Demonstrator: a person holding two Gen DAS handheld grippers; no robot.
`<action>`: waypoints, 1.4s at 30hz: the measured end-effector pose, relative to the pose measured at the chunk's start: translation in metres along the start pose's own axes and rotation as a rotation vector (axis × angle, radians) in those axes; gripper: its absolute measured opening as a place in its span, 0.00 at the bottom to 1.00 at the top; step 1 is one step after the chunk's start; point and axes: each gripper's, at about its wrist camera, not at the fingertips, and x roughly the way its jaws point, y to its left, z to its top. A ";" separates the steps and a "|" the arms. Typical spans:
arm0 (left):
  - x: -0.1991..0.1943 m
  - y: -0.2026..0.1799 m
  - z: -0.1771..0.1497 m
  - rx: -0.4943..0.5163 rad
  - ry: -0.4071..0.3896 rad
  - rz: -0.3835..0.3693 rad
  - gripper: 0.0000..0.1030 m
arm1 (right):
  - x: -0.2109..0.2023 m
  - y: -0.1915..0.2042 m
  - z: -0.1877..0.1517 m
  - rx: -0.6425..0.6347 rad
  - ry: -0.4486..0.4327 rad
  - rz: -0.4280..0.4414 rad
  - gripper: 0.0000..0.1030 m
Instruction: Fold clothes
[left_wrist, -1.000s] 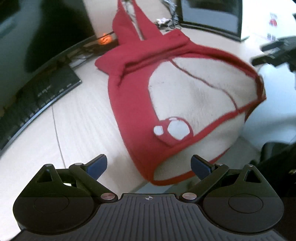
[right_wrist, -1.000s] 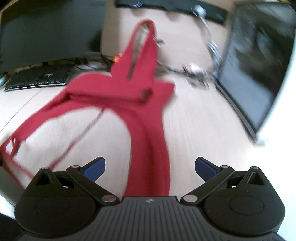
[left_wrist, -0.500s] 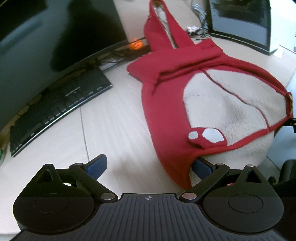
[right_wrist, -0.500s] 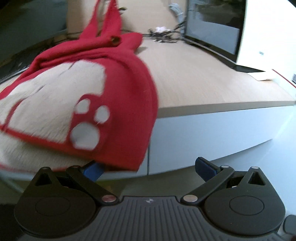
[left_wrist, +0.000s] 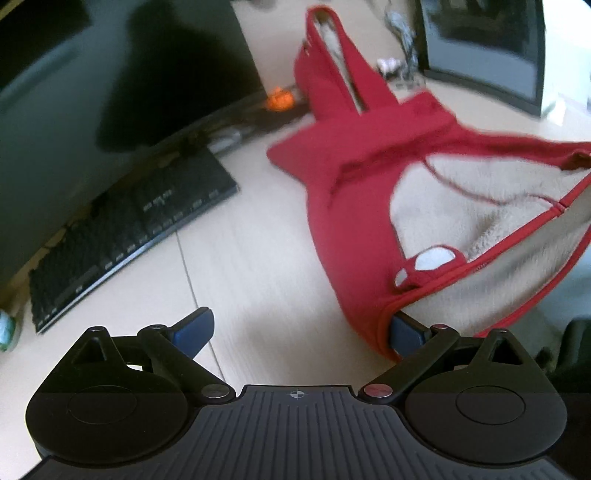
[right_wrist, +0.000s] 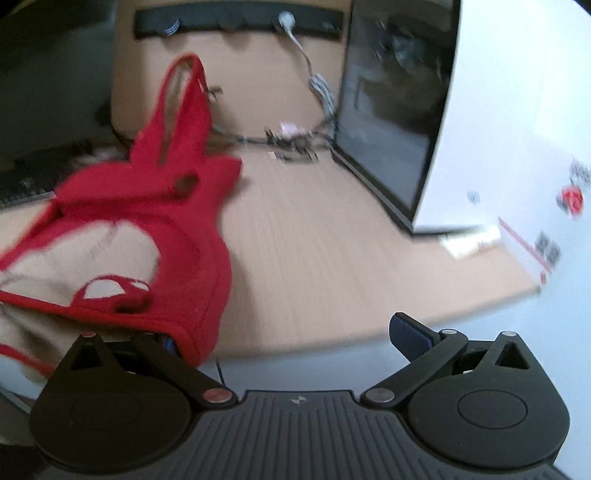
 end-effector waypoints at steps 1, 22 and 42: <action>-0.003 0.005 0.006 -0.021 -0.018 0.001 0.98 | -0.005 -0.002 0.014 -0.001 -0.014 0.014 1.00; 0.011 0.020 0.068 0.000 -0.087 0.018 0.99 | 0.024 0.000 0.114 -0.084 0.048 0.011 1.00; 0.179 0.019 0.138 -0.064 0.132 0.128 1.00 | 0.266 0.006 0.166 -0.271 0.193 0.011 1.00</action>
